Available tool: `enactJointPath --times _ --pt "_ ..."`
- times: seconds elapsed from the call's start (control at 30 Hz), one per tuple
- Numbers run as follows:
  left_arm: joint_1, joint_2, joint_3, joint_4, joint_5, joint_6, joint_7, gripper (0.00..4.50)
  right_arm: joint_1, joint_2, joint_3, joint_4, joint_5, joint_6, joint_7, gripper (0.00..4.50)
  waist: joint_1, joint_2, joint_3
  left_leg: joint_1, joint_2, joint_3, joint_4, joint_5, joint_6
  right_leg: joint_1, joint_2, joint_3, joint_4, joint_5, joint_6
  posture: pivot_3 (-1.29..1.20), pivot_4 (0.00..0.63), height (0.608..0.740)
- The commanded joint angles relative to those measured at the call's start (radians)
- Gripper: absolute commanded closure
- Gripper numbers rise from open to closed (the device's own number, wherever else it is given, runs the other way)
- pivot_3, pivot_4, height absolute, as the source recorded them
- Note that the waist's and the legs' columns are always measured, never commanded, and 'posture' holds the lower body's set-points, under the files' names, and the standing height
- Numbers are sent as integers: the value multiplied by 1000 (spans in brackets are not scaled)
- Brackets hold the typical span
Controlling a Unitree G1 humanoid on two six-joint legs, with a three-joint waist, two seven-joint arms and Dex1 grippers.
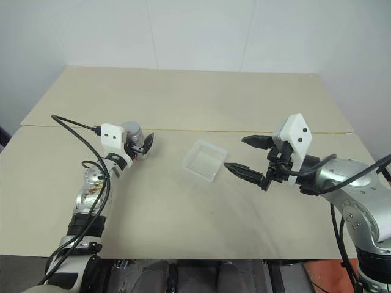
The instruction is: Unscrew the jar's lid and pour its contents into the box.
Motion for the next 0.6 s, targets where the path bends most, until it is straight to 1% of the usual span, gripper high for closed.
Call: enactJointPath --times 0.03,0.07,0.17,0.3,0.37,0.5,0.57,0.6 --pt "-23 -2 4 4 6 -35 16 37 5 -3 -36 -36 17 -5 -10 0 -1 0 0 0 0 0 0 0 0 0 0 0 0 0 0 0 150 740" --pt "-24 -2 7 5 5 -26 22 37 7 -4 -37 -38 19 -4 -13 0 -1 0 0 0 0 0 0 0 0 0 0 0 0 0 0 0 150 740" --pt "-22 1 8 5 9 -24 31 654 14 -5 -40 -42 24 -2 -21 0 0 0 0 0 0 0 0 0 0 0 0 0 0 0 0 0 150 740" --pt "-9 6 9 -10 10 -17 42 1994 15 1 -37 -50 29 -2 -32 0 0 0 0 0 0 0 0 0 0 0 0 0 0 0 0 0 150 740" --pt "-3 3 12 -22 4 -6 48 2484 15 5 -34 -52 34 -3 -38 0 0 0 0 0 0 0 0 0 0 0 0 0 0 0 0 0 150 740" --pt "-1 15 8 -24 -1 -3 26 2484 -2 14 -13 -48 27 -9 -41 0 -1 0 0 0 0 0 0 0 0 0 0 0 0 0 0 0 150 740" --pt "-12 36 8 -39 -25 -1 -29 2484 -19 18 3 -43 23 -9 -39 0 -1 0 0 0 0 0 0 0 0 0 0 0 0 0 0 0 150 740" --pt "-23 58 8 -49 -54 21 -90 2484 -32 20 13 -39 21 -9 -38 0 -2 0 0 0 0 0 0 0 0 0 0 0 0 0 0 0 150 740"
